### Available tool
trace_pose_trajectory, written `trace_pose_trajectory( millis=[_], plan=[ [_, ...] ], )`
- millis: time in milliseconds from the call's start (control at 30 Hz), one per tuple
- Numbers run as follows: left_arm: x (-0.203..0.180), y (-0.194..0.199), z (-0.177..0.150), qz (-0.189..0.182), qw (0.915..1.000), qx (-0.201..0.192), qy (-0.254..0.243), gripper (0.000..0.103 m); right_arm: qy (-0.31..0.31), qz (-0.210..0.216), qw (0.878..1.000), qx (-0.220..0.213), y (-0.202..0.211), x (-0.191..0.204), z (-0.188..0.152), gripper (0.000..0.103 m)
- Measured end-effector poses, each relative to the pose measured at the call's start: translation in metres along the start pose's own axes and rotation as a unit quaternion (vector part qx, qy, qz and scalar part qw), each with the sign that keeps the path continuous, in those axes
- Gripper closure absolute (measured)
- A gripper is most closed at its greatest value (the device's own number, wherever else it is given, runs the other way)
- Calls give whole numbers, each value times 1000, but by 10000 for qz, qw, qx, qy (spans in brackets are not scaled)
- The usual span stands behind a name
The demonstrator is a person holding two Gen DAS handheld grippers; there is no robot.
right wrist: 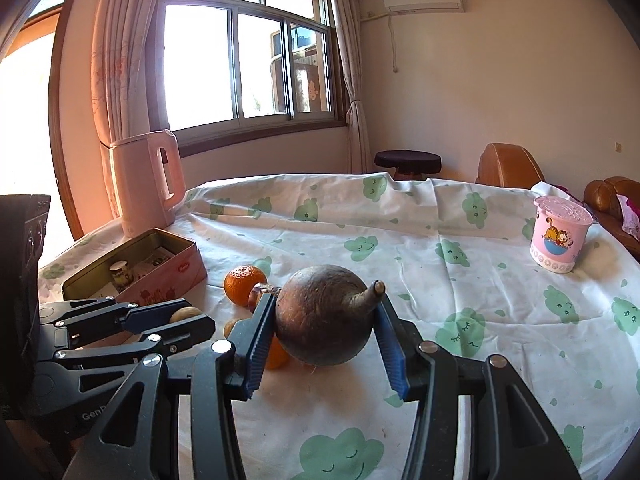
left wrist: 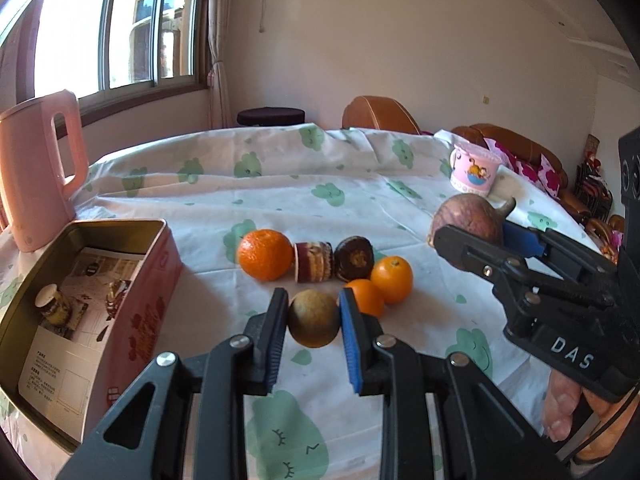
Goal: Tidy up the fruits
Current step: 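Close the left tool on the small round brown fruit, then lift the round fruit with the left tool while the right tool lifts the pear-shaped fruit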
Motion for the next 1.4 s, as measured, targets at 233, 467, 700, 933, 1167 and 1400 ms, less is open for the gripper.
trace_pose_trajectory(
  millis=[233, 467, 700, 933, 1167, 1400],
  plan=[
    [4, 10, 2, 155, 9995, -266, 67, 76, 112, -64, 9998, -177, 6, 4, 1, 53],
    [8, 17, 4, 273, 9984, -478, 115, 76, 180, -73, 9994, -285, 9, 6, 1, 52],
    [10, 24, 4, 380, 9971, -646, 152, 76, 183, -47, 9990, -404, 14, 6, 2, 52],
    [11, 30, 5, 488, 9957, -773, 145, 76, 204, -5, 9983, -537, 19, 7, 3, 52],
    [12, 37, 5, 628, 9937, -914, 134, 76, 239, 50, 9973, -699, 25, 8, 4, 53],
    [10, 46, 6, 849, 9905, -1085, 16, 76, 282, 57, 9961, -839, 30, 9, 5, 52]
  ],
)
Point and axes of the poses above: each gripper's, at about its wrist camera, not at the fingertips, and y roughly against the way its jaws point, x to its left, z to its top, the point moved 6 cm from there along -y, roughly the way its jaws point, and after that the axes turned 13 degrees about -y, right-handed, at the moved point
